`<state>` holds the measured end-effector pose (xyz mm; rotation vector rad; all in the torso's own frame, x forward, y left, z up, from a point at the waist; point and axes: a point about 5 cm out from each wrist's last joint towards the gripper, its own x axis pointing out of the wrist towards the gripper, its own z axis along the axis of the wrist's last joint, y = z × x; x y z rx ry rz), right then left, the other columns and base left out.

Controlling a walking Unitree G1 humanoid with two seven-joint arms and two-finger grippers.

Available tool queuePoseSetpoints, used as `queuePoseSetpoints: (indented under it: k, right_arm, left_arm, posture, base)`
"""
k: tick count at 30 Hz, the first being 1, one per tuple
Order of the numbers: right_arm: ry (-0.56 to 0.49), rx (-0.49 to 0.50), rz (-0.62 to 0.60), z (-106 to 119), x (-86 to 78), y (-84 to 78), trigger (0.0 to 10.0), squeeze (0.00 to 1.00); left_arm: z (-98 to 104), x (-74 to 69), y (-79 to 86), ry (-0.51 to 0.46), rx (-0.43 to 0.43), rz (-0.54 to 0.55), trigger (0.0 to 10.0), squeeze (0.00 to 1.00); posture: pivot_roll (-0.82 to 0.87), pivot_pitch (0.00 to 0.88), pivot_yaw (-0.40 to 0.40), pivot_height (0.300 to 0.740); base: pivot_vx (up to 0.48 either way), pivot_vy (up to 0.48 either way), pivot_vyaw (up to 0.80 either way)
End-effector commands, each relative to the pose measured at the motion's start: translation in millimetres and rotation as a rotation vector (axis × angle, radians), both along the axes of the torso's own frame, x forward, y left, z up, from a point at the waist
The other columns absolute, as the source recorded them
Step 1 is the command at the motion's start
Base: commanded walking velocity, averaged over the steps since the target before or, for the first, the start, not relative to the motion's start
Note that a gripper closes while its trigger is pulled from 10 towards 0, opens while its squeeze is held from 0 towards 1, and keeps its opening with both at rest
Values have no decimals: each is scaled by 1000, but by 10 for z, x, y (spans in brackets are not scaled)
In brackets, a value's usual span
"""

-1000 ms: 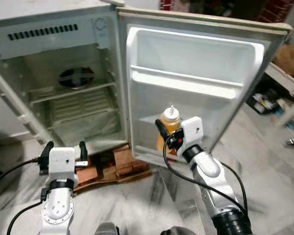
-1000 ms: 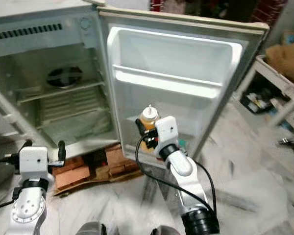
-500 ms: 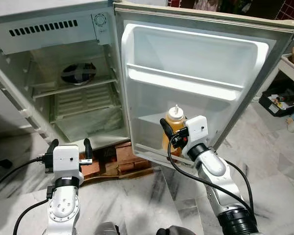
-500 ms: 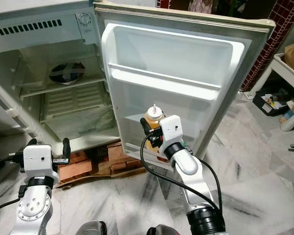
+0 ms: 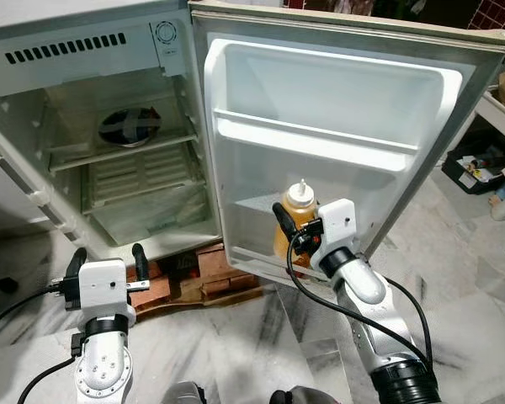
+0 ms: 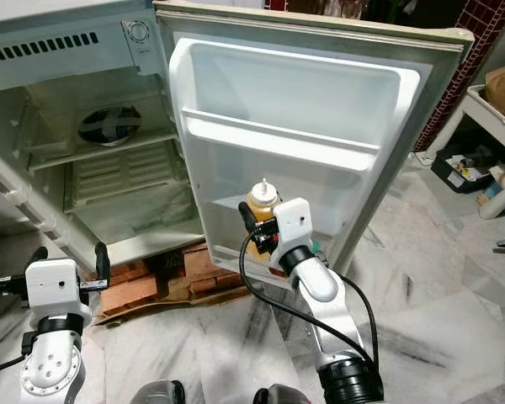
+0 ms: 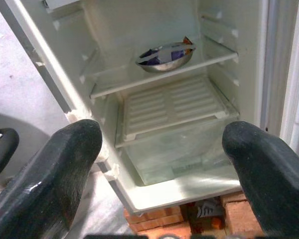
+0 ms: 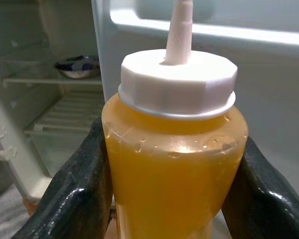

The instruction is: Restocking fridge

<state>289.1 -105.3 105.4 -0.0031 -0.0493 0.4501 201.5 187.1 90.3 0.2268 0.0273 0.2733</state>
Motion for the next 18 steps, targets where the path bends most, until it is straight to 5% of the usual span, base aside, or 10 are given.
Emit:
queuePoseSetpoints:
  k: [1, 18]
  right_arm:
    - [-8, 13, 6, 33, -9, 27, 10000, 0]
    - [-4, 22, 25, 40, 4, 58, 10000, 0]
  left_arm:
    - [12, -22, 0, 6, 0, -6, 10000, 0]
    - [39, 30, -51, 3, -19, -30, 10000, 0]
  posture:
    - [17, 134, 6, 740]
    - [15, 123, 4, 637]
  base:
    - [0, 0, 0]
    - [0, 0, 0]
